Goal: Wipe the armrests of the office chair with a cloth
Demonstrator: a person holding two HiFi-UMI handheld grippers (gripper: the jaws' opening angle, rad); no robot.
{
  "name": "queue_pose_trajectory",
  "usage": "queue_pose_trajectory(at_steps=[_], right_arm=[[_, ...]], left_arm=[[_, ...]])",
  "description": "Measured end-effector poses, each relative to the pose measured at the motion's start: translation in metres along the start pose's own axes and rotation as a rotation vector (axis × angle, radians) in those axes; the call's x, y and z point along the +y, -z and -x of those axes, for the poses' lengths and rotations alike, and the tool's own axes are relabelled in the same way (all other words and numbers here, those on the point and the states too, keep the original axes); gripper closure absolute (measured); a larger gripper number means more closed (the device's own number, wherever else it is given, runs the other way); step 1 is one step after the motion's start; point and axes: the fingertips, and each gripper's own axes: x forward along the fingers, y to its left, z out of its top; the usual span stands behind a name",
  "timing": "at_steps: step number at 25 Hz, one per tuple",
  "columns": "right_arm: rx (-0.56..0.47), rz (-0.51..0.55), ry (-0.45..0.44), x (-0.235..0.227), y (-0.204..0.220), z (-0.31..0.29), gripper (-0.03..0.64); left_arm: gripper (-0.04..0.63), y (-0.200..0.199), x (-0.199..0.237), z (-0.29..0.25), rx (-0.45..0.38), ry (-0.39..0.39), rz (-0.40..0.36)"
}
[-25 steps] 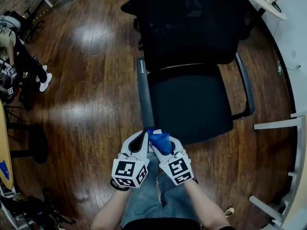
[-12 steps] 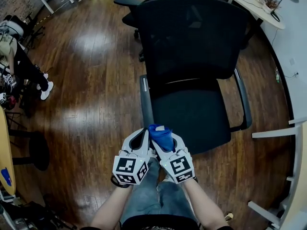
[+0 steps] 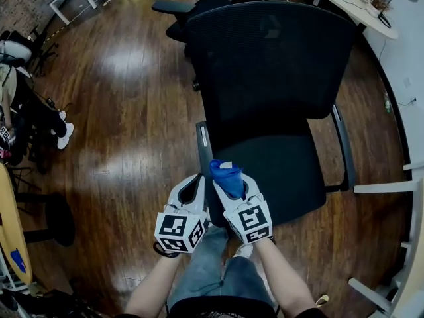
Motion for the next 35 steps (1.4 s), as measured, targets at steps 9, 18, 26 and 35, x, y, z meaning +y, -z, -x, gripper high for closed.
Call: queue_pose_trajectory(at_steps=[9, 18, 26, 35], right_arm=[[0.053, -0.003, 0.033, -0.057, -0.002, -0.063, 0.48], [0.154, 0.073, 0.013, -0.09, 0.029, -0.112, 0.48], [0.17, 0.056, 0.008, -0.091, 0.04, -0.116, 0.48], [0.163, 0.047, 0.003, -0.07, 0.056, -0.085, 0.48]], left_arm=[[0.589, -0.022, 0.022, -0.052, 0.046, 0.04, -0.042], [0.589, -0.014, 0.045, -0.093, 0.096, 0.078, -0.03], [0.589, -0.004, 0.05, -0.095, 0.126, 0.095, -0.033], [0.589, 0.021, 0.029, -0.067, 0.132, 0.065, -0.024]])
